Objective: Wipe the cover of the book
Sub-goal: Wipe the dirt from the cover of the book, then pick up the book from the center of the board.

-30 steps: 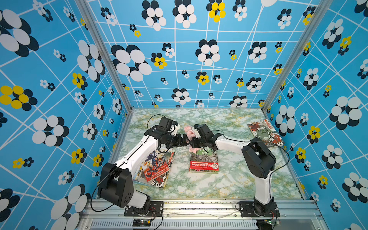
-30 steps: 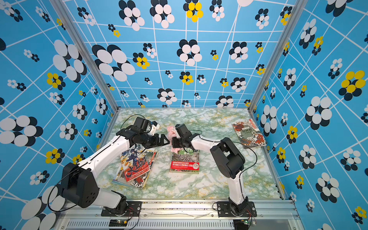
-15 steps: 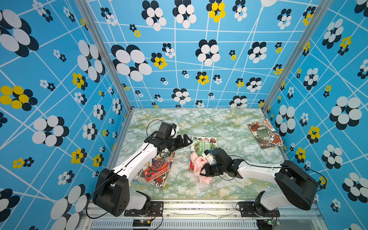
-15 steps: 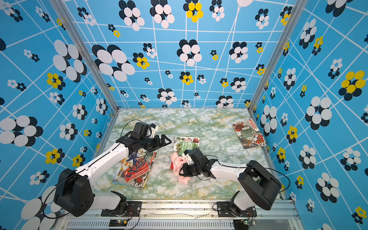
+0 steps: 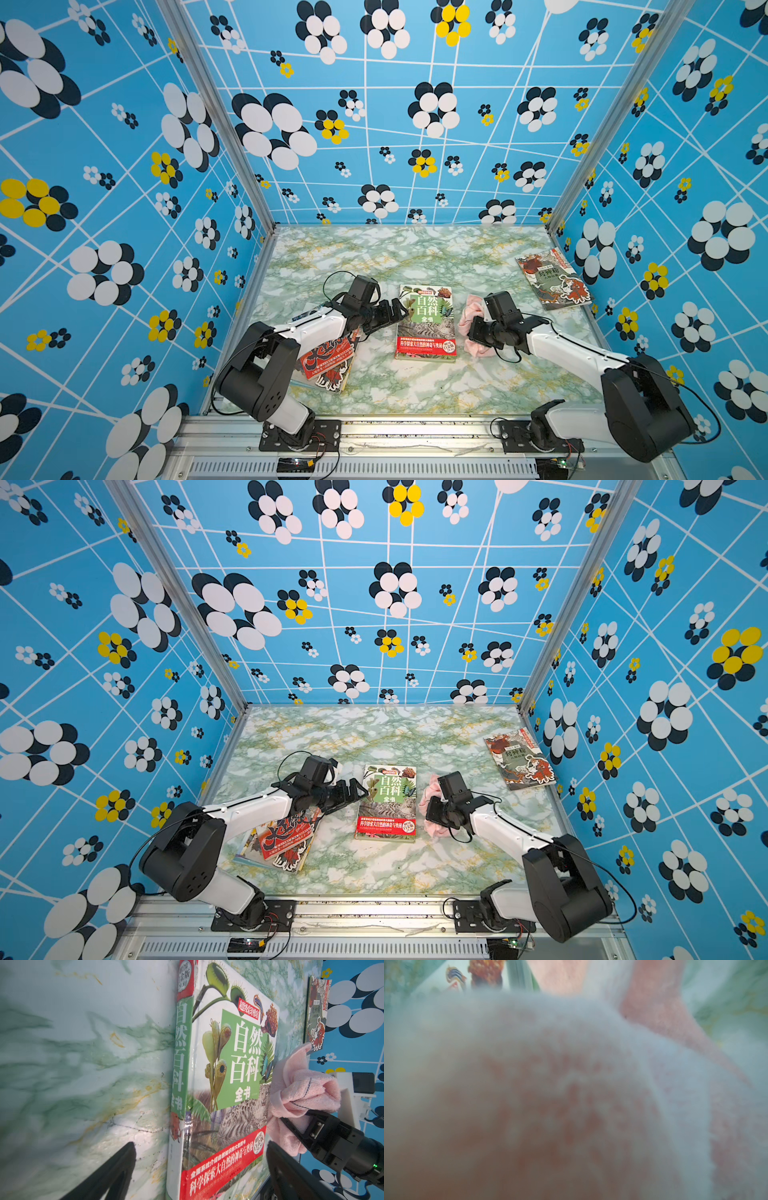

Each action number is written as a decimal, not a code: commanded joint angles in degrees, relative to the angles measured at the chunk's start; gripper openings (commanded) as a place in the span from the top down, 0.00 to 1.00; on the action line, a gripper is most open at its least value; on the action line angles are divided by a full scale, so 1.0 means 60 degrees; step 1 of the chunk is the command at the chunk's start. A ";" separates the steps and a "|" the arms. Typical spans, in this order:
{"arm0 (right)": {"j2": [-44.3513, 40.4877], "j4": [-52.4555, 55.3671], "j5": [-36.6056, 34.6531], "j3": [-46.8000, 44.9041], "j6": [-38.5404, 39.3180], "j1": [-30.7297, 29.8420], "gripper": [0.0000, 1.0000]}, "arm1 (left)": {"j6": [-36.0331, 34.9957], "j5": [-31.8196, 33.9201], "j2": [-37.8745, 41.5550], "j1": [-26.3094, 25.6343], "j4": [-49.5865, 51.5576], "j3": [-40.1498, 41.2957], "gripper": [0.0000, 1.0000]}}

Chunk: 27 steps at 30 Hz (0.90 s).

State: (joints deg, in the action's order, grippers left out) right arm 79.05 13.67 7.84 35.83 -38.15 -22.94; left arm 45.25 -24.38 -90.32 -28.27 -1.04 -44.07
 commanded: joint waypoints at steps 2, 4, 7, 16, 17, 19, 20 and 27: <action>0.0679 -0.0707 0.0186 0.0377 0.0047 0.0002 1.00 | 0.0006 -0.0062 -0.0656 -0.0106 -0.1915 0.0578 0.01; 0.0935 -0.0865 0.0312 0.0370 0.0034 0.0004 1.00 | 0.0096 -0.0316 -0.0934 -0.0136 -0.2415 0.0705 0.01; 0.1422 -0.1306 0.0719 0.0273 -0.0150 0.0000 1.00 | 0.0284 -0.1036 -0.1442 -0.0203 -0.3096 0.0696 0.01; 0.2318 -0.2925 0.1874 -0.0359 -0.0945 -0.0225 1.00 | 0.0557 -0.2696 -0.1507 -0.0821 -0.3767 0.0051 0.01; 0.2370 -0.3008 0.1972 -0.0395 -0.0999 -0.0279 1.00 | 0.0592 -0.2754 -0.1358 -0.0868 -0.3764 -0.0039 0.02; 0.2468 -0.3256 0.2215 -0.0492 -0.1139 -0.0400 1.00 | 0.0772 -0.2902 -0.1111 -0.0898 -0.3920 -0.0164 0.02; 0.2504 -0.3384 0.2291 -0.0566 -0.1224 -0.0449 1.00 | 0.0946 -0.2985 -0.1001 -0.0898 -0.4148 -0.0183 0.02; 0.2349 -0.3989 0.2630 -0.1070 -0.1693 -0.0767 1.00 | 0.2382 -0.3560 -0.0619 -0.0888 -0.6544 0.0012 0.02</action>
State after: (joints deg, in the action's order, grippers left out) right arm 89.58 -14.09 13.93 32.82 -45.91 -22.68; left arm 54.15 -31.70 -98.39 -29.76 -21.71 -41.82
